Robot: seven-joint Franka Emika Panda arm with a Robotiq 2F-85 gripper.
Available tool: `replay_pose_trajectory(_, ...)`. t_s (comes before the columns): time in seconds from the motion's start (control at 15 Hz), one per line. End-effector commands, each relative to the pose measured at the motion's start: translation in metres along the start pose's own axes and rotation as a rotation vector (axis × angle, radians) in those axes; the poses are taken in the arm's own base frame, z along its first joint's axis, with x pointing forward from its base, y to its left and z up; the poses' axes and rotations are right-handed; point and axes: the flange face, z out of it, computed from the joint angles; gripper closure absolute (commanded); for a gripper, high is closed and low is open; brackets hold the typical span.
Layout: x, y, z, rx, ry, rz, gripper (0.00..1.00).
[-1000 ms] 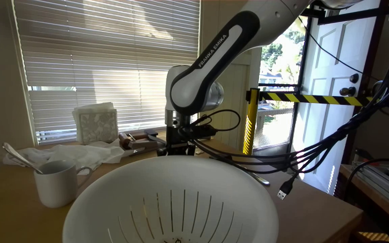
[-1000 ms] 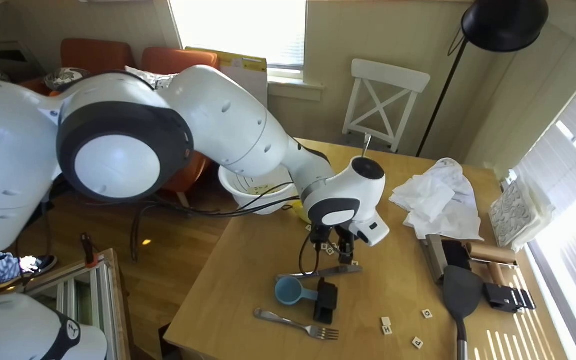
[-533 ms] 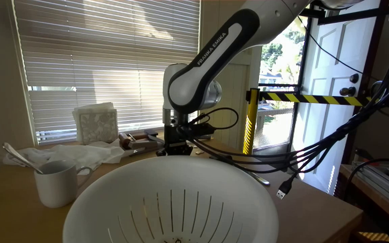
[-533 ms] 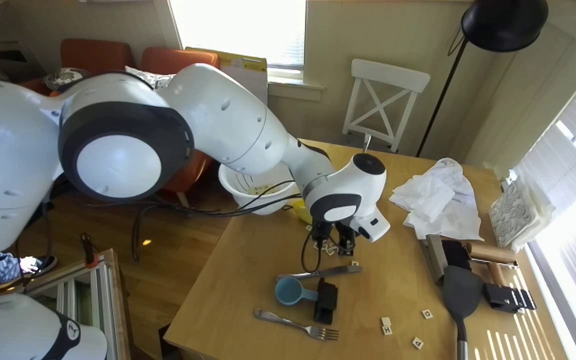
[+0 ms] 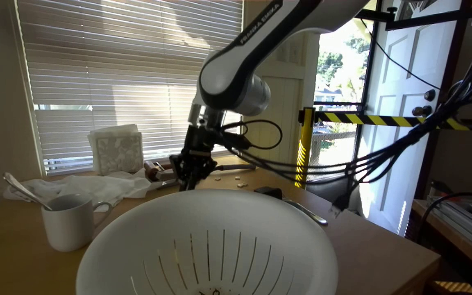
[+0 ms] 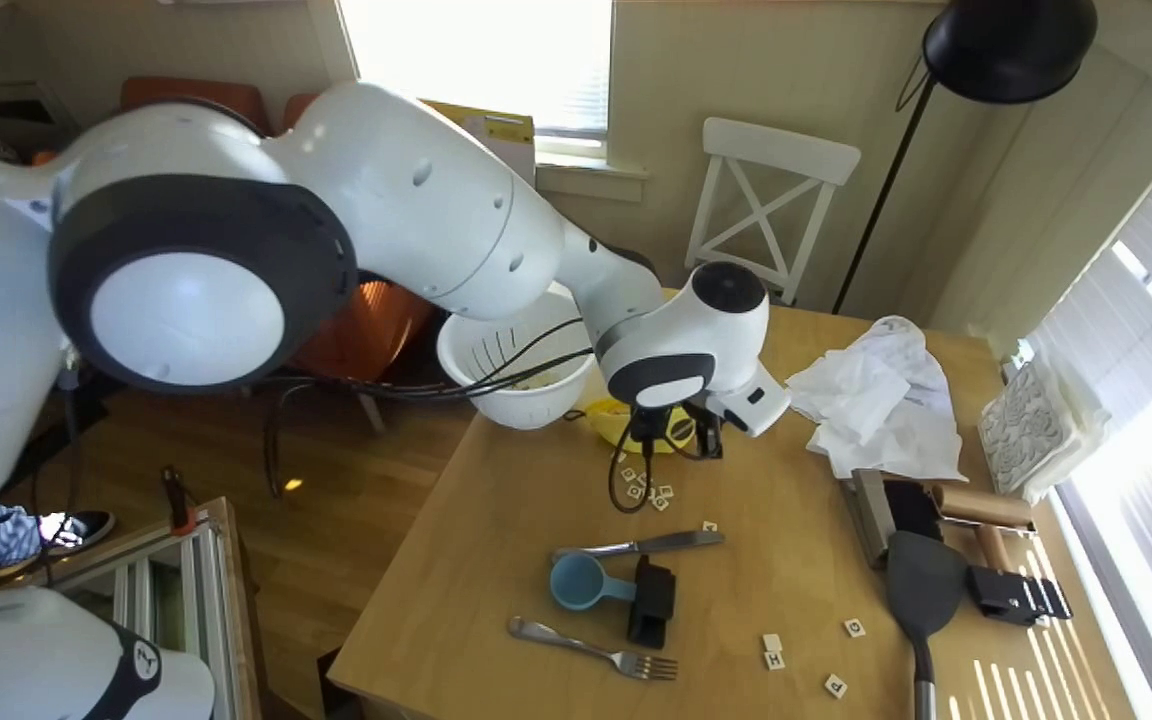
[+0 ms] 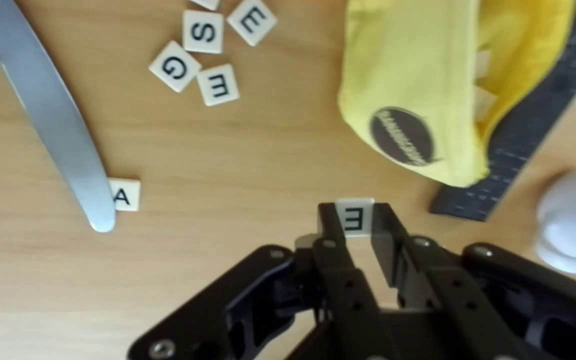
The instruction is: Put three letter tiles into the colander
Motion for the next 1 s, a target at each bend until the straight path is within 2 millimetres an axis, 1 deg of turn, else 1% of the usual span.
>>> replay_pose_trajectory(0.0,-0.03,-0.012,-0.072,0.171,0.052,-0.03,0.95)
replay_pose_trajectory(0.07,-0.041,-0.019,-0.092,0.22,0.072,-0.043,0.95)
replay_pose_trajectory(0.2,-0.061,-0.031,-0.121,0.325,0.092,-0.058,0.95)
replay_pose_trajectory(0.27,-0.071,-0.038,-0.132,0.382,0.092,-0.066,0.95)
replay_pose_trajectory(0.33,-0.076,-0.047,-0.143,0.442,0.089,-0.075,0.95)
replay_pose_trajectory(0.47,-0.086,-0.065,-0.155,0.566,0.067,-0.094,0.95)
replay_pose_trajectory(0.6,-0.097,-0.08,-0.158,0.685,0.042,-0.11,0.95)
replay_pose_trajectory(0.67,-0.1,-0.085,-0.156,0.743,0.027,-0.12,0.95)
replay_pose_trajectory(0.73,-0.106,-0.086,-0.151,0.794,0.005,-0.135,0.95)
replay_pose_trajectory(0.8,-0.111,-0.085,-0.143,0.844,-0.02,-0.149,0.95)
replay_pose_trajectory(0.93,-0.124,-0.073,-0.122,0.933,-0.082,-0.175,0.95)
